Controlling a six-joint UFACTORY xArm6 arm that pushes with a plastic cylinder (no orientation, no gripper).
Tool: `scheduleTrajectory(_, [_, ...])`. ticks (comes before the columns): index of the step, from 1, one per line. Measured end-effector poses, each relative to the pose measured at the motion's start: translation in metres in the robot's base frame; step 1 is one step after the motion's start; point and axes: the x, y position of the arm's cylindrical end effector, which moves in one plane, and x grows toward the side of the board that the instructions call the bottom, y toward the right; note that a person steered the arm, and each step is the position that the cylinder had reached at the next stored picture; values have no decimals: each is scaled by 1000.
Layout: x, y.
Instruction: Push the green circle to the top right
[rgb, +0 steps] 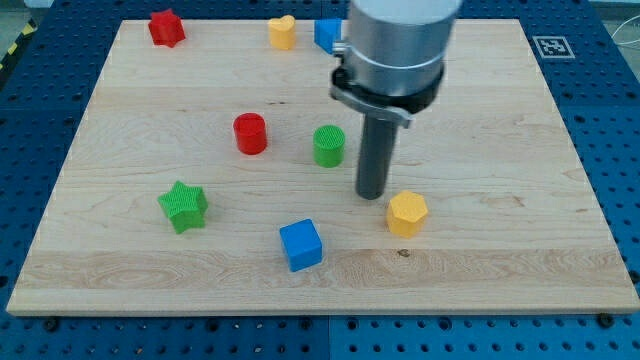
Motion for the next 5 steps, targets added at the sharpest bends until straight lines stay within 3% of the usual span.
scheduleTrajectory(2, [-21,-27])
scheduleTrajectory(4, [-74,25])
scheduleTrajectory(5, [-63,32])
